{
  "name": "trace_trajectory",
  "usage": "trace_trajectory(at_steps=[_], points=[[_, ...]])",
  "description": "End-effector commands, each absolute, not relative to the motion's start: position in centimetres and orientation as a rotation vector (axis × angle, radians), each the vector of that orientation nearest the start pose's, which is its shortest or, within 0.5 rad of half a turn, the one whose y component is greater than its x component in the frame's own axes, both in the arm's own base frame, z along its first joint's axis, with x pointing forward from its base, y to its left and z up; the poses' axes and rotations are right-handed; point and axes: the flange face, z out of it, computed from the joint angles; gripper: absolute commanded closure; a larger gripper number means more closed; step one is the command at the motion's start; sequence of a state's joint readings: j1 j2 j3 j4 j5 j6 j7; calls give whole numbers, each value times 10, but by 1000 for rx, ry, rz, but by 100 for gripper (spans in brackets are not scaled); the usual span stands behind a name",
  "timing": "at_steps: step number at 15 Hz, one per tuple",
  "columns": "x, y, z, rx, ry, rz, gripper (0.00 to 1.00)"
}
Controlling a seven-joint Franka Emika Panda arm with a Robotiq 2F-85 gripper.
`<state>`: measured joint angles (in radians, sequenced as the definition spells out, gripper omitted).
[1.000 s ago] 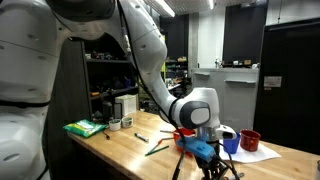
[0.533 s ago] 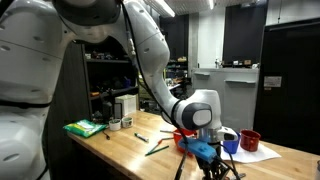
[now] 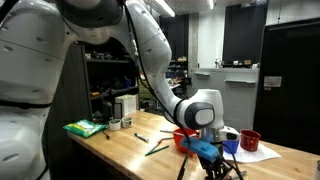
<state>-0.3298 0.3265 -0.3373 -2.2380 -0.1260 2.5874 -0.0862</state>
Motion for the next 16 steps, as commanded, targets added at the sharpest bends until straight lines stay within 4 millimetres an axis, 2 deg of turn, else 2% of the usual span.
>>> trace_trajectory(at_steps=[1, 6, 7, 9, 16], points=[[434, -342, 232, -3218, 757, 62, 94], [433, -341, 231, -3224, 747, 68, 92], [433, -341, 231, -3224, 747, 69, 55], [433, -341, 230, -3227, 743, 72, 45], [433, -341, 229, -3225, 741, 79, 2]])
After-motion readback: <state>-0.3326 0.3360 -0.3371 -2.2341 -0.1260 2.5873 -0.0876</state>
